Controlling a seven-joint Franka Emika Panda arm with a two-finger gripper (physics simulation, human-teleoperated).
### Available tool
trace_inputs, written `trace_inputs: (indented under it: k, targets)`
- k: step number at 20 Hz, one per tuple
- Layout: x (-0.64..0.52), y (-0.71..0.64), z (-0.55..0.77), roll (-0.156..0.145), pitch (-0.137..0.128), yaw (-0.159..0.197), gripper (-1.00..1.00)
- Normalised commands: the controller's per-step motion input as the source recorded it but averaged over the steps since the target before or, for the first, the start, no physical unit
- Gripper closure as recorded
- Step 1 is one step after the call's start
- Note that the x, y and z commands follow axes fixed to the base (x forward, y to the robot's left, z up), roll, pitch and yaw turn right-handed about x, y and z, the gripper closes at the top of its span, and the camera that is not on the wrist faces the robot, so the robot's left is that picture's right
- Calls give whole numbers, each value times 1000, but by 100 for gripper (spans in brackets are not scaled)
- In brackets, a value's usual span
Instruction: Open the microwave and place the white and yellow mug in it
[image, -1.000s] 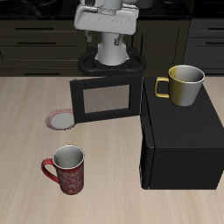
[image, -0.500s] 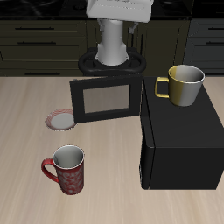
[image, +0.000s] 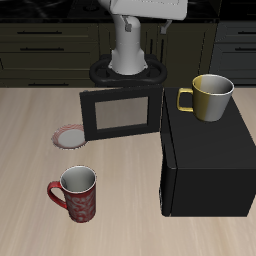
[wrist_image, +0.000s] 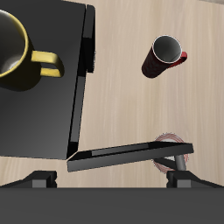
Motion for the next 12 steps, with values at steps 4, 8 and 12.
trace_inputs:
  k: [4,8,12]
  targets:
    - [192,159,102,4,15,-31,-100]
    - [211,279,62,34,37,-38,-100]
    - [259,188,93,-2,-3,-12,-100]
